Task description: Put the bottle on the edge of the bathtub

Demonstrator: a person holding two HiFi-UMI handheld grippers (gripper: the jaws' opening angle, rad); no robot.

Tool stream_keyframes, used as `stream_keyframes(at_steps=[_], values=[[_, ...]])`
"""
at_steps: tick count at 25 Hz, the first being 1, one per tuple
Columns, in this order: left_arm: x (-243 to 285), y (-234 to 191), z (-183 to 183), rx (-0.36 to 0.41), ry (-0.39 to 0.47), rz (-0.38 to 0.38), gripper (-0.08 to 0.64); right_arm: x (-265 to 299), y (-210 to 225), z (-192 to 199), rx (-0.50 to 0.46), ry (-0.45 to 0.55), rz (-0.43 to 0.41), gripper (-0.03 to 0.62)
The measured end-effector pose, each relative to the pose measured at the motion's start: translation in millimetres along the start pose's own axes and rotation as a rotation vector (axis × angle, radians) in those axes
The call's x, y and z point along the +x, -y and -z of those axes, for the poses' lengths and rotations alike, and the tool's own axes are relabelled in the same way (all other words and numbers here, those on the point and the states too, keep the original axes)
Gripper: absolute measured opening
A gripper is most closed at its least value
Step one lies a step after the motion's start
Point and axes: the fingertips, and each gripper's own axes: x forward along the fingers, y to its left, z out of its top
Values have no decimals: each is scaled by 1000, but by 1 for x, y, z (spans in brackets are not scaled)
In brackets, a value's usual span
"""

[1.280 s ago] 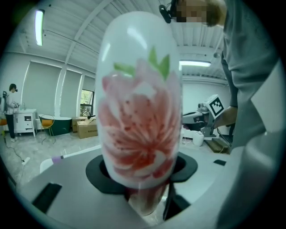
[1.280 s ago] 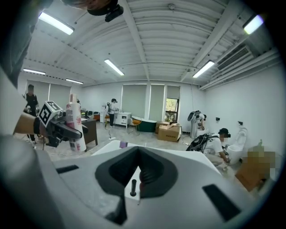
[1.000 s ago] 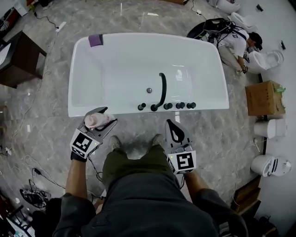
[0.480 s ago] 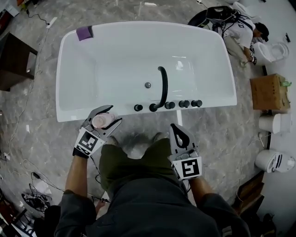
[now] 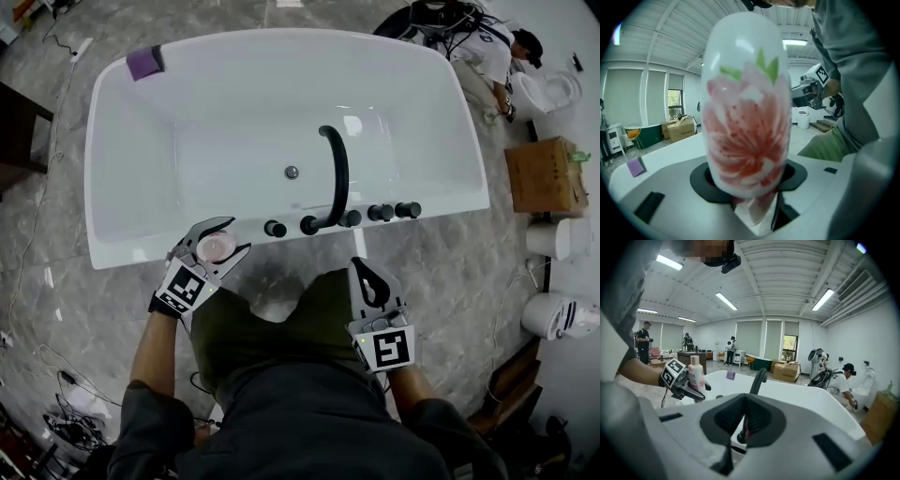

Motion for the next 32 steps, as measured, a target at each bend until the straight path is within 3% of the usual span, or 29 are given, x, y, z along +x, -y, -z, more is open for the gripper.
stream_keyframes(at_steps=[8, 15, 22, 32], values=[[37, -1, 50, 6, -3, 38, 235, 22, 4, 50, 8, -46, 15, 0], [56, 3, 86, 24, -26, 64, 236, 40, 5, 65, 8, -65, 18, 0], [60, 2, 87, 22, 29, 81, 236, 53, 4, 84, 2, -57, 1, 0], [61, 2, 85, 21, 42, 81, 239, 57, 1, 97, -1, -84, -14, 0]])
